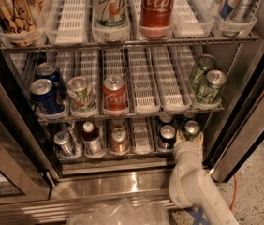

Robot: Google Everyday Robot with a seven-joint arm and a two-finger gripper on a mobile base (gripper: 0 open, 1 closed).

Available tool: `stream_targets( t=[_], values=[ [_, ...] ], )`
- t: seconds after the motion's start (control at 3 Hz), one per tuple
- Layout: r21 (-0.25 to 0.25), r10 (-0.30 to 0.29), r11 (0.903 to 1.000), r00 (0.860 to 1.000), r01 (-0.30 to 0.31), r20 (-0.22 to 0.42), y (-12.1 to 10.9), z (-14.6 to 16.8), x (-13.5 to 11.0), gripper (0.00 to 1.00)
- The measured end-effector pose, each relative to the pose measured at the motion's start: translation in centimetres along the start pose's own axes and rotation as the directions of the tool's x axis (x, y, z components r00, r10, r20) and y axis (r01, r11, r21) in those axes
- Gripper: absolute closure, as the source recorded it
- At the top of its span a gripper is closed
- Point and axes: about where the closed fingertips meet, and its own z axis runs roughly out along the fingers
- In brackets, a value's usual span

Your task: Pick green can from bottom shelf of fridge

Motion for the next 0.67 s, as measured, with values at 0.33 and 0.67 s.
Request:
stream_targets(
  t=[0.33,0.67],
  values=[
    [0.000,0.000,1.0000,1.000,0.000,0.000,0.00,0.00,0.00,1.00],
    [0.000,0.000,1.0000,1.000,0.000,0.000,0.00,0.00,0.00,1.00]
  ],
)
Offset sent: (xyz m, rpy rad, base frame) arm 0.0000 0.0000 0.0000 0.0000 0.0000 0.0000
